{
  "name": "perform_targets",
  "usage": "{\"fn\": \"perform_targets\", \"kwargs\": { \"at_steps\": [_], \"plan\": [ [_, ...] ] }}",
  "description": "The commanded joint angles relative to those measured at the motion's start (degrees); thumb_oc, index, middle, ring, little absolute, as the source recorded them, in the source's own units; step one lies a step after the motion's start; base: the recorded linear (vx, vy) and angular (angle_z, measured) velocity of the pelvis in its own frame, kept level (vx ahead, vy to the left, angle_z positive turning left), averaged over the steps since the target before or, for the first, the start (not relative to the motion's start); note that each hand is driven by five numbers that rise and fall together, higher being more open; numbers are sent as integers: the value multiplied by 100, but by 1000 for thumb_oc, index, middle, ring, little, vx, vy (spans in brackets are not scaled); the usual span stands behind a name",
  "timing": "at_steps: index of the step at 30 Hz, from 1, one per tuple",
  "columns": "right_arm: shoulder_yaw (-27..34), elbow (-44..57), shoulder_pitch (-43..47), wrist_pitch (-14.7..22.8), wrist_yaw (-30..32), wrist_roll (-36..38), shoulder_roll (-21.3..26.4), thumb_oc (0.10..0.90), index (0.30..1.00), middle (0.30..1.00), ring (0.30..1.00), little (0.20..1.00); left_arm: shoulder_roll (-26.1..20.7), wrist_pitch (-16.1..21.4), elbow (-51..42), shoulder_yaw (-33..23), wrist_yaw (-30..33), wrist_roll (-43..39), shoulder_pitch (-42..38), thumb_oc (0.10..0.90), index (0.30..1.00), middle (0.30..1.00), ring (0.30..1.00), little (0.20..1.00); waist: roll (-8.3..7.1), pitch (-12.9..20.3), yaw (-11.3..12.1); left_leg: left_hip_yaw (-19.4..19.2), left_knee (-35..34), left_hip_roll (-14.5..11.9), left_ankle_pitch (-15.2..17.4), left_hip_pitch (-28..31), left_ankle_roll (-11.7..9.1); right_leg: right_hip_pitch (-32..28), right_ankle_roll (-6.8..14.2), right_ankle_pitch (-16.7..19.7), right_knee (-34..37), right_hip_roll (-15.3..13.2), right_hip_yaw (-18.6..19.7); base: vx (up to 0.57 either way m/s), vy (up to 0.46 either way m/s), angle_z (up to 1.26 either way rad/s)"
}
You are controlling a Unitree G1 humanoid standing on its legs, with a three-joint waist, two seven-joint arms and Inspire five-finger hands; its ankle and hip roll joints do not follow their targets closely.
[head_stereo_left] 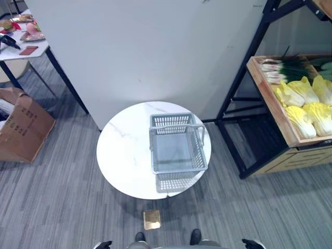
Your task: Get the vegetables into the basket
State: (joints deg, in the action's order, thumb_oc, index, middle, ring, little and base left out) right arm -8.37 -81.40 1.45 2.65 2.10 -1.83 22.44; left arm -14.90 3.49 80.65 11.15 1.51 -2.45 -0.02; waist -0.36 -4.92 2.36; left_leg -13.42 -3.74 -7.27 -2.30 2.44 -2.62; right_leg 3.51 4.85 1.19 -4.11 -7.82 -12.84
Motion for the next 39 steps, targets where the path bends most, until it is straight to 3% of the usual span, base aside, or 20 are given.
{"fn": "perform_targets", "kwargs": {
  "at_steps": [1, 5, 6, 7, 8, 12, 13, 16, 17, 19, 23, 27, 28, 39],
  "plan": [
    [155, 276, 705, 83, 957, -114, 808, 900, 1000, 1000, 1000, 1000, -65, 123, -27, -147, 70, 18, -249, 900, 1000, 1000, 1000, 1000, -380, -353, 150, 196, -126, 77, 133, 324, -181, -208, 288, 847, 603, -227, 155, -42, 47, 3],
    [429, 2451, 651, 92, 1684, -723, 1398, 900, 1000, 1000, 1000, 1000, -113, 152, -47, -378, 161, -11, -190, 900, 1000, 1000, 1000, 1000, -447, -371, 123, 171, -126, 94, 167, 354, -158, -187, 329, 884, 602, -233, 221, -8, 11, 1],
    [451, 2490, 620, 70, 1679, -735, 1400, 900, 1000, 1000, 1000, 1000, -110, 152, -48, -370, 162, -10, -188, 900, 1000, 1000, 1000, 1000, -442, -372, 132, 169, -126, 92, 171, 361, -158, -193, 330, 882, 601, -231, 222, 18, 5, -4],
    [812, 4554, 410, 30, 2039, -1654, 1886, 900, 1000, 1000, 1000, 1000, -126, 131, -49, -594, 233, 94, -124, 900, 1000, 1000, 1000, 1000, -474, -359, 145, 170, -126, 83, 189, 390, -152, -206, 348, 895, 621, -229, 218, 33, 0, -2],
    [866, 5107, 400, 58, 2102, -1981, 2038, 900, 1000, 1000, 1000, 1000, -113, 107, -52, -649, 252, 153, -108, 900, 1000, 1000, 1000, 1000, -470, -357, 162, 166, -126, 67, 225, 437, -157, -253, 355, 875, 632, -213, 210, 0, 0, 0],
    [735, 5918, 595, 201, 2095, -2584, 2331, 900, 1000, 1000, 1000, 1000, -157, 83, -2, -684, 226, 382, -109, 900, 1000, 1000, 1000, 1000, -504, -306, 278, 196, -126, 70, 212, 432, -158, -305, 337, 876, 673, -203, 160, 12, -11, 3],
    [411, 6309, 929, 449, 1983, -2512, 2361, 900, 1000, 1000, 1000, 1000, -174, 78, 33, -617, 246, 464, -130, 900, 1000, 1000, 1000, 1000, -516, -289, 383, 201, -126, 51, 198, 434, -171, -351, 329, 867, 690, -196, 101, 19, -34, 9],
    [-167, 6410, 1397, 584, 1838, -2542, 2413, 900, 1000, 1000, 1000, 1000, -195, 69, 56, -573, 250, 516, -155, 900, 1000, 1000, 1000, 1000, -524, -290, 471, 214, -126, 31, 189, 437, -191, -387, 320, 861, 715, -179, 67, 18, -34, 7],
    [-719, 6551, 1863, 672, 1612, -2654, 2527, 900, 1000, 1000, 1000, 1000, -227, 53, 79, -490, 259, 579, -172, 900, 1000, 1000, 1000, 1000, -544, -284, 583, 231, -126, 9, 177, 430, -216, -418, 309, 842, 735, -163, 28, 13, -25, 4],
    [-993, 6580, 2131, 697, 1475, -2606, 2530, 900, 1000, 1000, 1000, 1000, -229, 54, 77, -475, 260, 557, -180, 900, 1000, 1000, 1000, 1000, -547, -286, 621, 241, -126, -8, 163, 426, -228, -435, 304, 837, 744, -157, 2, 13, -30, 13],
    [-1883, 6357, 3188, 686, 1225, -2302, 2229, 900, 1000, 1000, 1000, 1000, -168, 44, 72, -337, 291, 431, -182, 900, 1000, 1000, 1000, 1000, -548, -348, 758, 305, -126, -57, 109, 360, -266, -474, 283, 826, 756, -142, -101, 6, -37, 17],
    [-2210, 6233, 3691, 655, 1171, -2152, 1989, 900, 1000, 1000, 1000, 1000, -147, 42, 82, -286, 326, 372, -168, 900, 1000, 1000, 1000, 1000, -535, -412, 831, 339, -126, -76, 79, 299, -277, -459, 277, 831, 766, -136, -128, -15, -25, 8],
    [-2534, 6029, 4133, 594, 1116, -2080, 1785, 900, 1000, 1000, 1000, 1000, -169, 32, 103, -251, 360, 274, -194, 900, 1000, 1000, 1000, 1000, -544, -480, 923, 391, -126, -97, 32, 214, -288, -424, 267, 837, 778, -120, -166, -17, -33, 10],
    [-3115, 4873, 4946, 434, 1066, -2012, 1472, 900, 1000, 1000, 1000, 1000, -129, 84, 72, 9, 432, 107, -320, 900, 1000, 1000, 1000, 1000, -578, -690, 1021, 551, -126, -112, -91, -103, -295, -218, 259, 877, 763, -132, -278, -24, -13, 8]
  ]
}}
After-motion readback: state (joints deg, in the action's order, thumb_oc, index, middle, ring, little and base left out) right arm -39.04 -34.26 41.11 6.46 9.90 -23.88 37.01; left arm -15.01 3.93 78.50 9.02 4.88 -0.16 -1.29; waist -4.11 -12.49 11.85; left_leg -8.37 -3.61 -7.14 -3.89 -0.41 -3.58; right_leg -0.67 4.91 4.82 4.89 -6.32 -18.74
